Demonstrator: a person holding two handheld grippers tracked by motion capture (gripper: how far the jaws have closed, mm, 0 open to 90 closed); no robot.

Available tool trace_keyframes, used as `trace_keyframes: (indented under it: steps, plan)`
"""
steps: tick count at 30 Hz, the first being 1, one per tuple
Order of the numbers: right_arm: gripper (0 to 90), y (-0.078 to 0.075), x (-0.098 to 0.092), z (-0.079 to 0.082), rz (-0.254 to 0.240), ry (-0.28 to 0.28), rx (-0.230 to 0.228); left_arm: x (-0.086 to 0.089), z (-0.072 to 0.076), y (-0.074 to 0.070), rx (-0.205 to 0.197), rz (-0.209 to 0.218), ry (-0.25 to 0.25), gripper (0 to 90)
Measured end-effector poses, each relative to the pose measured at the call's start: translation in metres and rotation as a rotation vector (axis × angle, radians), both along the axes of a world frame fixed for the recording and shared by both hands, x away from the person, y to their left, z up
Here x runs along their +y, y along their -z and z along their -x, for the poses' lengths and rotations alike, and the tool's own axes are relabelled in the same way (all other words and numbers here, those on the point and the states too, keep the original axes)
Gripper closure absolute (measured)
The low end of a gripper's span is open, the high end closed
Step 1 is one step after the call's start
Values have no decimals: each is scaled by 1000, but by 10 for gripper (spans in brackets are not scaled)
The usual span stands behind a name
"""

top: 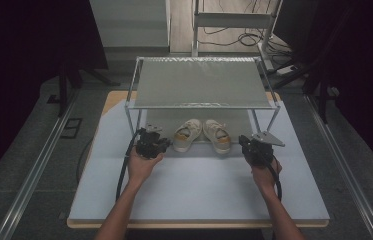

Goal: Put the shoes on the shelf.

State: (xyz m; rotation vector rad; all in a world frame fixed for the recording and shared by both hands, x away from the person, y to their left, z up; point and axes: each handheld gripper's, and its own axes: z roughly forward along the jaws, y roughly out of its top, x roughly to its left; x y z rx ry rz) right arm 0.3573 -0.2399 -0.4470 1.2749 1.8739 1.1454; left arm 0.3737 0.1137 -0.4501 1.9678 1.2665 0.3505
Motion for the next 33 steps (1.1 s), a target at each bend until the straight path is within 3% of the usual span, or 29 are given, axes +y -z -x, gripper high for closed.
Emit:
trace_keyframes:
  steps: [2,10,18,33]
  plan:
    - [878,4,-2,-2,-7,-1,21,-1,-3,6,26,-3,7,808]
    - [892,23,9,-2,32,-39,91,-15,-5,18,59,5,50,811]
    - [897,27,24,-3,41,-63,90,-21,-6,16,66,13,63,815]
    - [898,29,53,-10,9,-91,85,-42,-9,19,75,45,106,809]
